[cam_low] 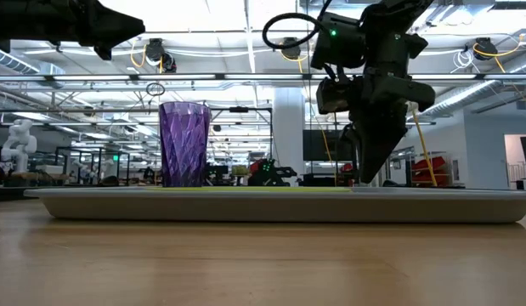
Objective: Pick and place plate/cup/fork/spoon on tray
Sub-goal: Adjust the orange spoon and gray serving tray
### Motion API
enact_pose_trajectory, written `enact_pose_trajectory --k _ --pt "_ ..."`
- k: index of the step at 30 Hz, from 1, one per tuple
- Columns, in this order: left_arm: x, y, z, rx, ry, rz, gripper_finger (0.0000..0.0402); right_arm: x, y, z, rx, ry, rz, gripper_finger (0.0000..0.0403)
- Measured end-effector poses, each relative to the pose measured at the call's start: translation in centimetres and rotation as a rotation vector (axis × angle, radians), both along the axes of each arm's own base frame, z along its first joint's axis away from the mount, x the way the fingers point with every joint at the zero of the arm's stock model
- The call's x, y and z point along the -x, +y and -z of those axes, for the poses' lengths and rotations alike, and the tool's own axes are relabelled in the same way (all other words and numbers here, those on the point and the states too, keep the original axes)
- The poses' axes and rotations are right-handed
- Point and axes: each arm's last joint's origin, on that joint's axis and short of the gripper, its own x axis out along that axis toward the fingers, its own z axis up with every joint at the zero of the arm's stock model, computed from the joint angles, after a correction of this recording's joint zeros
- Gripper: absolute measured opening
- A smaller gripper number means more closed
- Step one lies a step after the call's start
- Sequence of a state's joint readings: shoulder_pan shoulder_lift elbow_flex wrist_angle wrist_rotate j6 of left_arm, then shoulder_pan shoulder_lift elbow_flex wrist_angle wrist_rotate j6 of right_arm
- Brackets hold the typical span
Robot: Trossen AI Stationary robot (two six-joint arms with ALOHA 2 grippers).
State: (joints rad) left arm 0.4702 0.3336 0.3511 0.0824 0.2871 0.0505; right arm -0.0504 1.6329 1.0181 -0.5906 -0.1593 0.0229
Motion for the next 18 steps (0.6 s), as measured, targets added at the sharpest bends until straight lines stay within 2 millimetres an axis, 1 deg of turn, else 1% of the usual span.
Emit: enact_pose_trajectory --k 4,12,18 --pt "0.0 0.0 -0.1 -0.007 -0.007 0.0 0.0076 0.0 0.0 0.0 -0.008 0.0 0.026 0.0" --pt "0.1 0.0 -0.5 -0.094 -0.039 -0.009 0.0076 -0.2 0.0 -0.1 -0.022 -0.017 0.064 0.0" --pt "0.1 0.0 -0.5 -0.11 -0.035 -0.011 0.0076 -1.2 -0.3 -0.5 -0.023 -0.127 0.083 0.0"
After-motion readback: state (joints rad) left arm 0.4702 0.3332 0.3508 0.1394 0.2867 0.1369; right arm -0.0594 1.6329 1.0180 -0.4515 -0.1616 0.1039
